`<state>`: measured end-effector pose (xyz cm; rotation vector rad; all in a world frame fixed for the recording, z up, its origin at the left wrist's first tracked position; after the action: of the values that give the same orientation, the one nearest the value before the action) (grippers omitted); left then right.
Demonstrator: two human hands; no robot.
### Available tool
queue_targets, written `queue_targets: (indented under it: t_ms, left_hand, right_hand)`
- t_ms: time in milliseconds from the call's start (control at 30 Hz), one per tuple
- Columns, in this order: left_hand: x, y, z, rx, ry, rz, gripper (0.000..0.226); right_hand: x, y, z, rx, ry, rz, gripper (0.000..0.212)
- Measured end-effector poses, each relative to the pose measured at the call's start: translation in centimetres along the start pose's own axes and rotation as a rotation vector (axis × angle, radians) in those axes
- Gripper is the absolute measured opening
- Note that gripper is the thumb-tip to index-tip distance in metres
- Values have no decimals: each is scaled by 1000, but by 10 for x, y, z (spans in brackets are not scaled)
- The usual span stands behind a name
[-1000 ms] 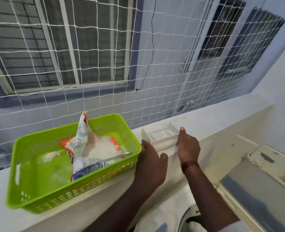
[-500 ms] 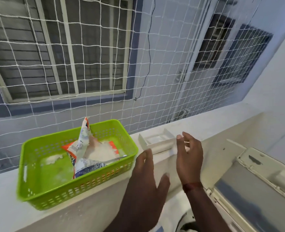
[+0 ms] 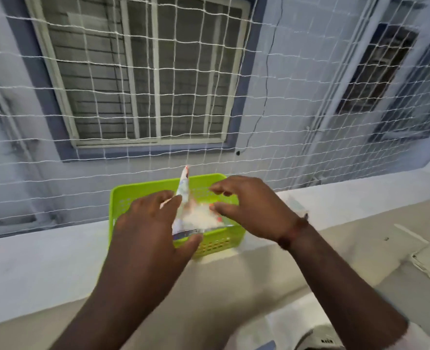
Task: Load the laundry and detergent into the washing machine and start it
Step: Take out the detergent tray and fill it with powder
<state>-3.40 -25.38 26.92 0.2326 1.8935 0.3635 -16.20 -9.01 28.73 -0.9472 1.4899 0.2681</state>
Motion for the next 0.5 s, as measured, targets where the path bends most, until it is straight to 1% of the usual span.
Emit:
queue_targets:
  t_ms: [100, 200, 300, 500]
  left_hand:
    - [-4, -17, -1, -26, -80, -10, 67]
    - [0, -30, -4, -51, -172, 57, 68]
    - [7, -42, -8, -8, -248, 62, 77]
    - [22, -54, -22, 167, -390, 36, 87]
  right_hand:
    - [11, -2, -29, 6, -315, 226, 33]
    - [23, 4, -51, 80, -502, 344, 30]
    - [32, 10, -62, 130, -604, 421, 28]
    - [45, 15, -68, 135, -665, 461, 16]
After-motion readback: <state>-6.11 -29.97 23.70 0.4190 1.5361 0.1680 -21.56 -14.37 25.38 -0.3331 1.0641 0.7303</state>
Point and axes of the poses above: each hand's wrist, its own z-axis away from the middle knuckle, its own x-axis out of the palm, y = z × x, the point moved 1 cm from there along -z, towards the middle knuckle, and after that the axes turned 6 degrees about -y, right-handed, at the moved point
